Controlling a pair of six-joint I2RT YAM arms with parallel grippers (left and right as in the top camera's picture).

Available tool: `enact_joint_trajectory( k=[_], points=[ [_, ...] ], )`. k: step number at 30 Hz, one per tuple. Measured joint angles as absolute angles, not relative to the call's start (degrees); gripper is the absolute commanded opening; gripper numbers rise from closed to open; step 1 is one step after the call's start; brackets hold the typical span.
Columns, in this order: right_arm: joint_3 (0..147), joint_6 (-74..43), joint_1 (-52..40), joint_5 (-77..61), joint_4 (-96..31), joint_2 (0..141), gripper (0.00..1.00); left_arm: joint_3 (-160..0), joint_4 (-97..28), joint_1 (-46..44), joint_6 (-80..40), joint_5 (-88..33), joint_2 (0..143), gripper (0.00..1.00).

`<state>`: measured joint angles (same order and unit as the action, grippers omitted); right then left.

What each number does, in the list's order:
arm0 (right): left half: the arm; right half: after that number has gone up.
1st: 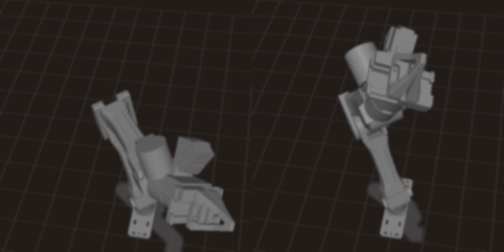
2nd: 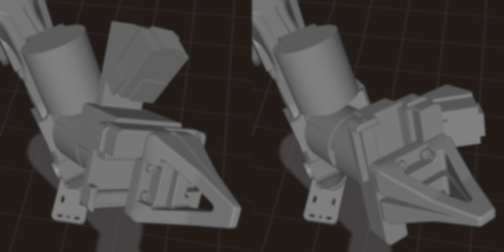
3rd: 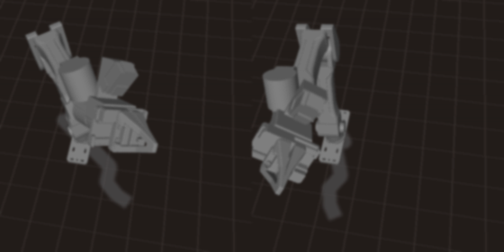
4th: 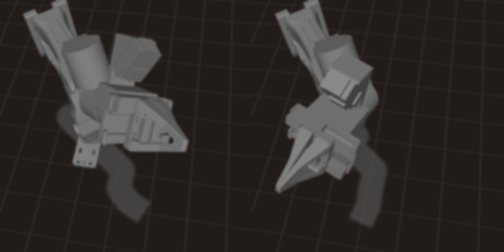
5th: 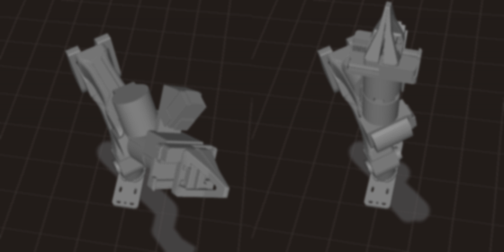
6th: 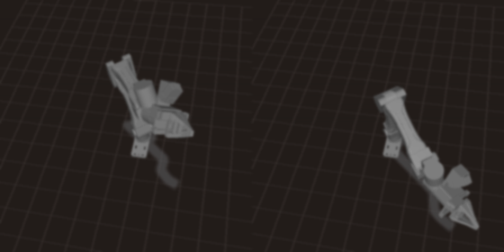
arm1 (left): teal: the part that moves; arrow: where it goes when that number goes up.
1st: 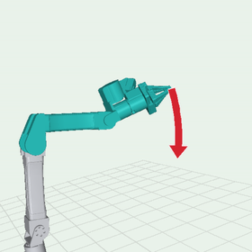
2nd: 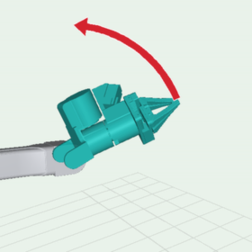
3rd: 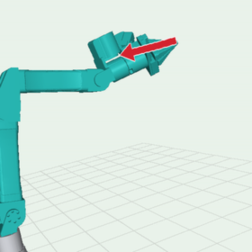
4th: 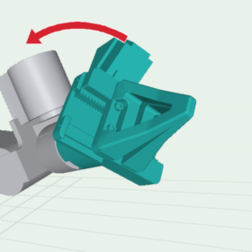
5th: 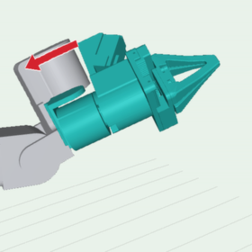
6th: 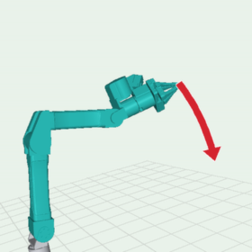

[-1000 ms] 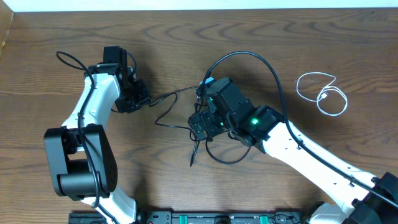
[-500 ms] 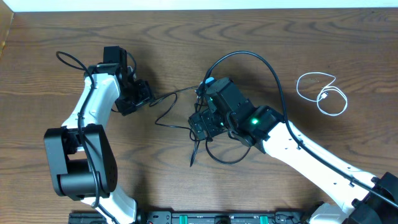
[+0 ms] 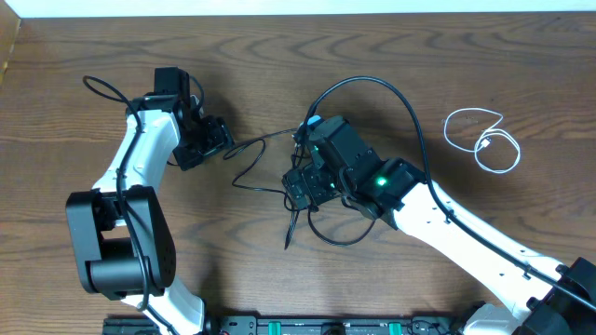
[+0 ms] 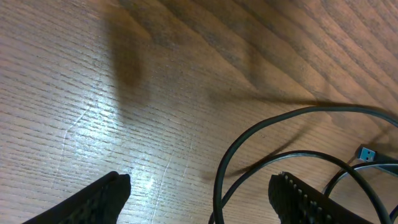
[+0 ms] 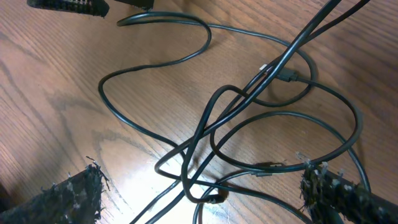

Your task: Untangle cables

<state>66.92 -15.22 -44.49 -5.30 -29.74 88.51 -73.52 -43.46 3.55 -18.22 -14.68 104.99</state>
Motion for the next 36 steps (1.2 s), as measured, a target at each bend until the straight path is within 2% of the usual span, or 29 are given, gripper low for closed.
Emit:
enact_joint_trajectory(
  k=[24, 36],
  points=[
    [66.9, -15.2, -44.5, -5.3, -29.7, 88.5, 0.99, -73.5, -43.5, 3.6, -18.2, -14.7, 105.0, 0.76],
    [66.9, -14.8, -44.5, 2.9, -26.2, 88.5, 0.99, -73.5, -43.9, 3.6, -18.2, -14.7, 105.0, 0.76]
  ],
)
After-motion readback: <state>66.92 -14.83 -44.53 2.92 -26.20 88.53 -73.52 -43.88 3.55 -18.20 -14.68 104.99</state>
